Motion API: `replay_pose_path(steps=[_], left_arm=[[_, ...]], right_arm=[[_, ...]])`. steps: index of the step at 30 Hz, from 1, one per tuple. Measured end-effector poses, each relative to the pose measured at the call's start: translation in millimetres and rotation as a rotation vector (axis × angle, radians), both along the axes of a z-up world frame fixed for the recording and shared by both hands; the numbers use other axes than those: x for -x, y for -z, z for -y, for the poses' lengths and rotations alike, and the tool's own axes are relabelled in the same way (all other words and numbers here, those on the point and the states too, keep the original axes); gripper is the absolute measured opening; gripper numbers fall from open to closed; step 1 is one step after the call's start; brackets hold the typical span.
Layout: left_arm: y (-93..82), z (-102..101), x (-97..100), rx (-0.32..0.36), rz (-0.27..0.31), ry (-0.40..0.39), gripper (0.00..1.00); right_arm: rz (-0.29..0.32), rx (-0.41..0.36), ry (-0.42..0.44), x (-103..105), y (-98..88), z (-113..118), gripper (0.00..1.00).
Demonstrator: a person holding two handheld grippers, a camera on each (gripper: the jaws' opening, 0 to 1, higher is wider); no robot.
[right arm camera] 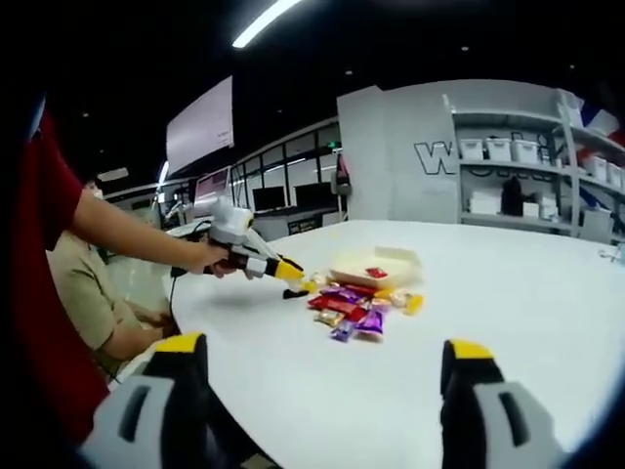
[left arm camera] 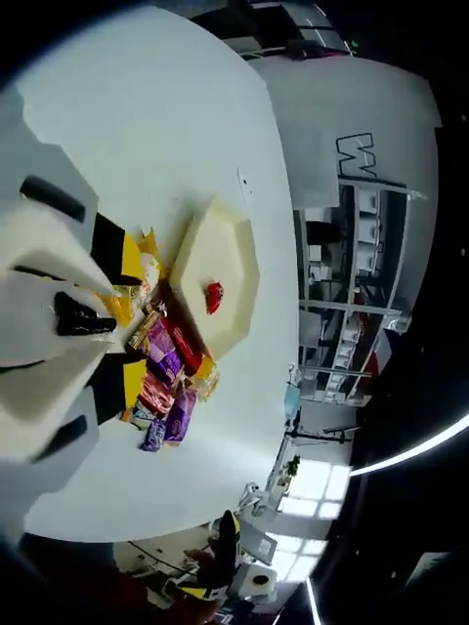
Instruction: Place the target food into the container with the food tongs after gripping and lifting it, then release it inside without dropping or visibly crushing the food.
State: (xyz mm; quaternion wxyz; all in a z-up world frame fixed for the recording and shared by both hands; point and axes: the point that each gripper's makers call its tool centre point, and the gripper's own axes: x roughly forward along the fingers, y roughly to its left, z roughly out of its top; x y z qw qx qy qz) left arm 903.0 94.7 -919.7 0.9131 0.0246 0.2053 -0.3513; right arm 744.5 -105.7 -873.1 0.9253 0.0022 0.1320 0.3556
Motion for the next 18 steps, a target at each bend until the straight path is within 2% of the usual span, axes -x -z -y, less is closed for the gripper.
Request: replay_pose_path(steps=[11, 18], left_arm=[[11.7, -2.2, 4.9, -0.016, -0.021, -0.005, 0.26], [11.7, -2.2, 5.9, -0.009, -0.016, -0.006, 0.26]], right_arm=[[0.001, 0.002, -0.005, 0.5, 0.1, -1.5, 0.99], [0.001, 0.002, -0.003, 1.6, 0.5, -0.2, 0.99]])
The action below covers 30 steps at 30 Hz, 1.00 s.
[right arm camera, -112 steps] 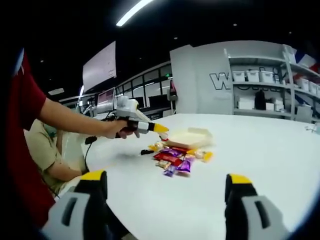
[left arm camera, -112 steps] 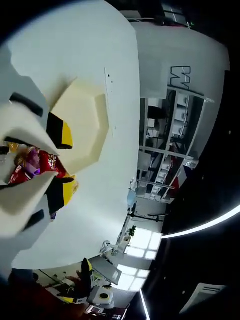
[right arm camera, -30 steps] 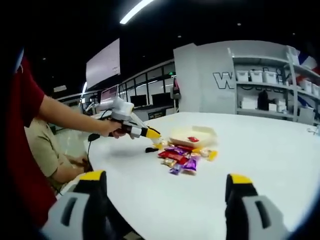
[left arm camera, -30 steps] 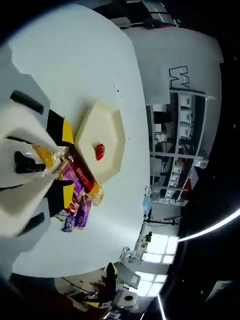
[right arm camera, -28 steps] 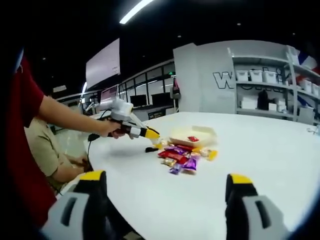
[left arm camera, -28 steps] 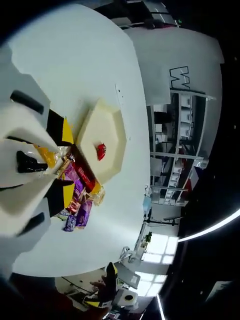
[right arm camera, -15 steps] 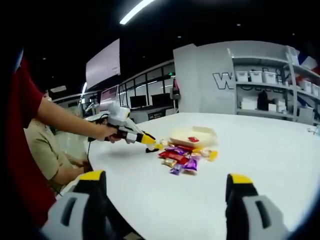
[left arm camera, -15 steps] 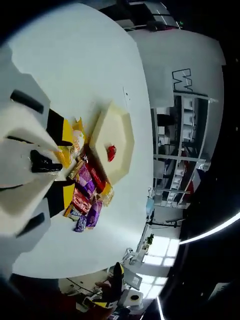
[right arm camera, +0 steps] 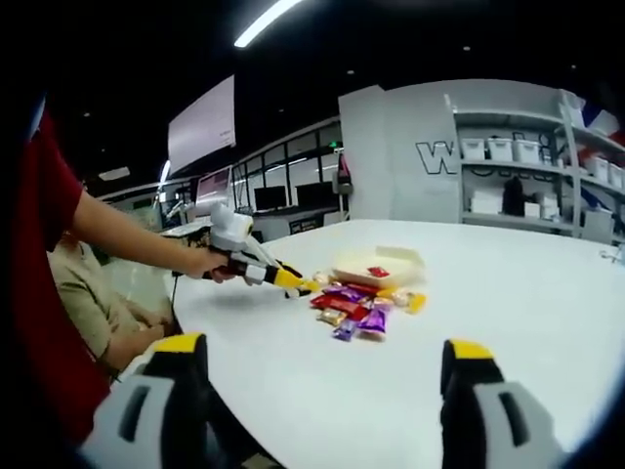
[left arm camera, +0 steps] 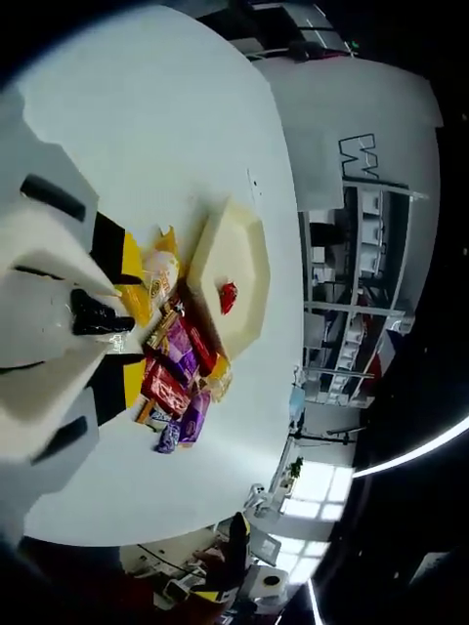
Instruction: Place the target food into the container with the food tongs after gripping and lifting it, then release it inside without dropping or visibly crushing the food.
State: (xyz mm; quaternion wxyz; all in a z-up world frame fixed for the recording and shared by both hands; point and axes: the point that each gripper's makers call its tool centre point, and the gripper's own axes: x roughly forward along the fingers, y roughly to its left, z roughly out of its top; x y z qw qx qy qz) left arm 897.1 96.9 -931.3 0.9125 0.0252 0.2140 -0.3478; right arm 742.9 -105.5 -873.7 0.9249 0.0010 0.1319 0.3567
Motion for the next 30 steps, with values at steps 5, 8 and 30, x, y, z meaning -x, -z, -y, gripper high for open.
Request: replay_pose_path(steps=[5, 8, 30], left_arm=[[0.3, -0.2, 0.3, 0.003, 0.000, -0.007, 0.24], [0.3, -1.3, -1.0, 0.009, -0.003, -0.013, 0.23], [-16.2, -6.3, 10.1, 0.079, -0.079, -0.032, 0.20]], right_arm=[[-0.005, 0.002, -0.003, 0.6, 1.0, 0.4, 0.99], [-0.007, 0.003, -0.002, 0.0, 1.6, 1.2, 0.99], [-0.013, -0.003, -0.013, -2.2, -0.3, -1.2, 0.98]])
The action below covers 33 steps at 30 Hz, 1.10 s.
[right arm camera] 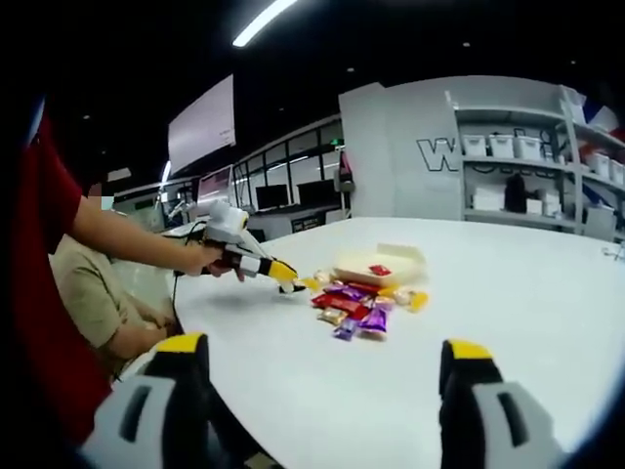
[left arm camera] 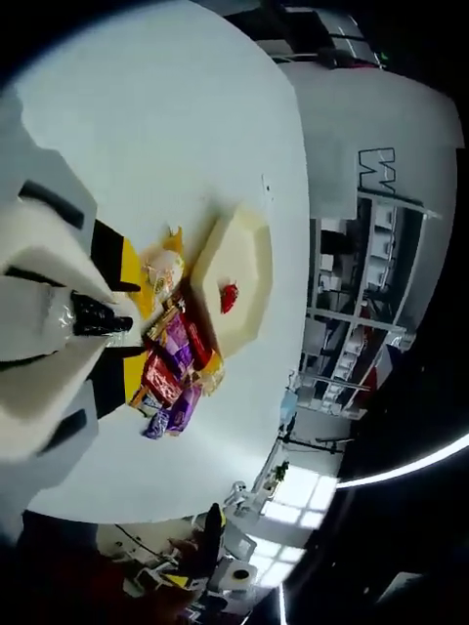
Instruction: Place the target food into the container with the food tongs after gripping and lifting it, then release it inside without dropping or visibly crushing the food.
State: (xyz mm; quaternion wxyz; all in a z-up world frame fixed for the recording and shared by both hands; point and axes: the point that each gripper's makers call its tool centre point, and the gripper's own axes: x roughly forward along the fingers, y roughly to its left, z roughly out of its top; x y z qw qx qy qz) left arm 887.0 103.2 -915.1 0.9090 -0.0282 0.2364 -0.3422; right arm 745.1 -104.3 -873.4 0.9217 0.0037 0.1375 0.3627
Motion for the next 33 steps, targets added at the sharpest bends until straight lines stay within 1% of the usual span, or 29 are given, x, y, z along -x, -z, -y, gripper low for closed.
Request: replay_pose_path(steps=[3, 7, 8, 10, 14, 16, 19, 22, 26, 27, 33], left_arm=[[-6.0, 0.4, 1.0, 0.009, 0.001, -0.001, 0.20], [-15.4, 0.8, -0.4, 0.028, 0.018, -0.006, 0.20], [-17.3, 1.7, -0.9, 0.038, 0.013, -0.004, 0.20], [-20.0, 2.6, -1.7, 0.039, 0.020, -0.005, 0.20], [-27.2, 8.6, -0.8, 0.072, 0.012, 0.004, 0.21], [-31.3, 10.5, -0.9, 0.076, 0.035, 0.007, 0.21], [-35.6, 12.5, -2.1, 0.090, 0.033, 0.009, 0.21], [-38.9, 13.3, -6.5, 0.082, 0.043, 0.009, 0.21], [-42.1, 14.0, -16.3, 0.085, 0.038, 0.006, 0.21], [-43.1, 13.7, -18.9, 0.081, 0.047, 0.003, 0.21], [-46.5, 18.6, -32.2, 0.081, 0.056, 0.000, 0.21]], right_arm=[[0.000, 0.004, -0.005, 0.5, 0.4, -1.6, 0.98], [-0.001, 0.011, -0.006, 0.9, 1.4, -1.7, 0.98], [-0.002, 0.009, -0.005, 1.1, 1.4, -1.5, 0.98], [-0.003, 0.010, -0.004, 1.3, 1.6, -1.0, 0.98], [0.000, 0.008, 0.002, 0.7, 0.4, 1.1, 0.98], [-0.002, 0.007, 0.003, 0.6, 0.4, 1.7, 0.98], [0.001, 0.009, 0.004, 0.8, -0.1, 1.9, 0.98], [0.001, 0.009, 0.004, 1.0, 0.1, 1.6, 0.98], [-0.003, 0.008, 0.001, 1.8, 1.1, 1.3, 0.99], [-0.004, 0.008, 0.000, 2.2, 1.4, 1.3, 0.99], [-0.006, 0.000, 0.009, 2.0, 2.1, 4.7, 0.99]])
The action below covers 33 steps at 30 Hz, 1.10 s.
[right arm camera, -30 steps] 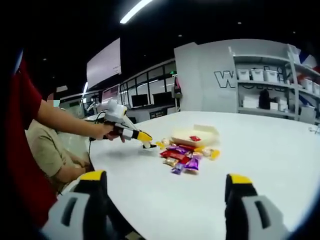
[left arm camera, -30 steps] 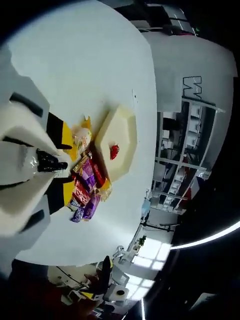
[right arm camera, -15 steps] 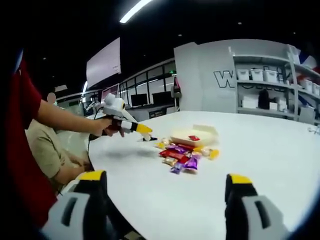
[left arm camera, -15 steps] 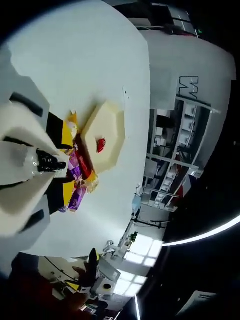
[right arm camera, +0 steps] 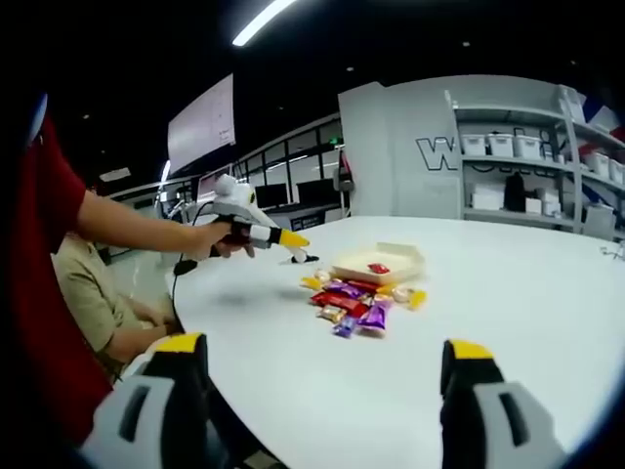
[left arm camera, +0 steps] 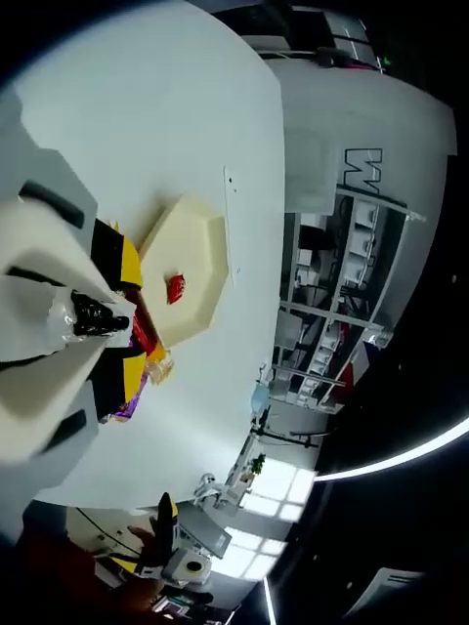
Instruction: Place the target food into the container with the food tongs after gripping and lifting it, then release it inside without dropping or visibly crushing the food.
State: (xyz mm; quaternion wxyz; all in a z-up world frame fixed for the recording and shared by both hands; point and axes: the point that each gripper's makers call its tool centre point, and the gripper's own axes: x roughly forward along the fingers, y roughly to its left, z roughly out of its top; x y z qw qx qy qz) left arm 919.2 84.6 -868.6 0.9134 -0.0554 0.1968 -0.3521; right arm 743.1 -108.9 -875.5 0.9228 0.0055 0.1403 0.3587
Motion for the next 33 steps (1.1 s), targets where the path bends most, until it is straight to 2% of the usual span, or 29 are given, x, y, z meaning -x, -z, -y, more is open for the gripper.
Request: replay_pose_path(steps=[7, 15, 21, 25, 29, 33], left_arm=[[-3.9, 8.0, -17.5, -0.004, 0.015, 0.001, 0.21], [1.1, 11.2, -38.3, -0.023, 0.017, -0.008, 0.21], [2.2, 21.0, -53.9, -0.048, 0.024, 0.002, 0.21], [12.0, 26.5, -67.4, -0.081, 0.018, 0.002, 0.21], [16.1, 31.9, -74.5, -0.079, 0.008, -0.002, 0.23], [11.9, 32.9, -78.8, -0.080, 0.035, -0.006, 0.23]], right_arm=[[-0.004, 0.006, 0.019, -2.2, 1.1, 7.8, 0.99], [-0.006, 0.011, 0.049, -4.6, 1.9, 20.3, 0.99], [-0.014, 0.011, 0.072, -5.8, 4.0, 27.4, 0.99], [-0.018, 0.010, 0.089, -8.0, 4.5, 32.6, 0.99], [-0.019, 0.011, 0.103, -9.8, 4.2, 38.5, 0.99], [-0.025, 0.016, 0.114, -11.3, 6.6, 42.8, 0.99]])
